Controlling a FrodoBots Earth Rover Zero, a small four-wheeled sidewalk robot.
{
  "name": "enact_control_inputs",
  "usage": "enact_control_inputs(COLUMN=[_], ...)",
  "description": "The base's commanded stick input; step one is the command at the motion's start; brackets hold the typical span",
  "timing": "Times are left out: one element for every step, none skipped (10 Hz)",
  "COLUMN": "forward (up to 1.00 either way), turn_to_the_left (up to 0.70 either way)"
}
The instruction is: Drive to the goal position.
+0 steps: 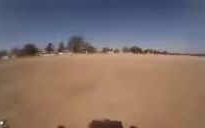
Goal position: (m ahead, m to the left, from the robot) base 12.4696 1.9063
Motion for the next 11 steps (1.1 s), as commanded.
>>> enact_control_inputs(forward=[0.7, 0.7, 0.7, 0.7, 0.7, 0.7, 0.7, 0.7, 0.7, 0.7, 0.7], turn_to_the_left=[0.13, 0.27, 0.27, 0.27, 0.27, 0.04, 0.0, 0.0, 0.04, 0.27, 0.27])
